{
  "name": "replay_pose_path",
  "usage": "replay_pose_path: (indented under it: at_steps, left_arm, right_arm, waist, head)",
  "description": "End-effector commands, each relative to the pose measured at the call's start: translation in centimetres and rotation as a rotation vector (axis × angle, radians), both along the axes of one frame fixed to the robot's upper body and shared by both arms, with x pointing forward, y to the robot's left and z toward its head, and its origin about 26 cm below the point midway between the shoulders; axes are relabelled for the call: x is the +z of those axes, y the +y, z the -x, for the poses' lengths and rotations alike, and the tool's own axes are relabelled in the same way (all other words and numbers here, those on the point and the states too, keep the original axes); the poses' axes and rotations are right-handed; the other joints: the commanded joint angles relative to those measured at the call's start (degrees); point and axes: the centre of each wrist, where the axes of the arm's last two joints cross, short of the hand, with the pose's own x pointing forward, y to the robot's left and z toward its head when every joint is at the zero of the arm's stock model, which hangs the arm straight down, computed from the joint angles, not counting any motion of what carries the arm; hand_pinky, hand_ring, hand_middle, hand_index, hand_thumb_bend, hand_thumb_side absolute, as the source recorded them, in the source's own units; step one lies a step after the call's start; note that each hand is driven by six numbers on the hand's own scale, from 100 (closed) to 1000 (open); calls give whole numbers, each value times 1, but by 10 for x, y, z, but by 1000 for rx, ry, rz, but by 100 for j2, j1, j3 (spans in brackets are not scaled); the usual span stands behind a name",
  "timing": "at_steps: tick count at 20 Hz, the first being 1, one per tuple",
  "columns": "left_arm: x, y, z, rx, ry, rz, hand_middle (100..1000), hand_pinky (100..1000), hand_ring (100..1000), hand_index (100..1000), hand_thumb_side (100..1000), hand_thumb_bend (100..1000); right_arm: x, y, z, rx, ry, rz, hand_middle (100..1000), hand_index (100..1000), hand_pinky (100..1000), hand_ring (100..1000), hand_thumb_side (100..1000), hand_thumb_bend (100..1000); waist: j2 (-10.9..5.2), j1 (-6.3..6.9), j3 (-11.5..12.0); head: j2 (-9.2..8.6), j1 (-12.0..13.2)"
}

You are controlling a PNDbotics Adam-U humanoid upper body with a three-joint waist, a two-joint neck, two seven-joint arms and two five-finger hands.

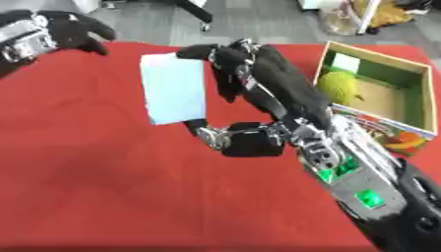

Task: Pick up the objects with one hand, pass them to the other hand, and then place them into the box on the other side of the table.

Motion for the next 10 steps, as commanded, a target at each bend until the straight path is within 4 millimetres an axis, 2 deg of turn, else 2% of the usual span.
replay_pose_path:
  at_steps: [1,6,10]
  left_arm:
    - [15,18,5,69,-98,54,835,941,816,876,923,532]
    - [-1,41,10,161,-154,187,796,921,780,850,804,448]
    - [-22,56,14,235,-202,308,772,906,759,834,774,428]
  right_arm:
    - [9,-12,-2,-47,-53,-10,229,385,303,406,134,147]
    - [10,-38,-8,-185,-78,-43,227,383,302,404,122,142]
    - [9,-73,-11,-368,-54,-130,225,382,299,403,128,113]
  waist:
    - [-116,41,16]
    - [-110,25,55]
    - [-98,6,108]
  head:
    - [32,-36]
    - [32,-92]
    - [32,-173]
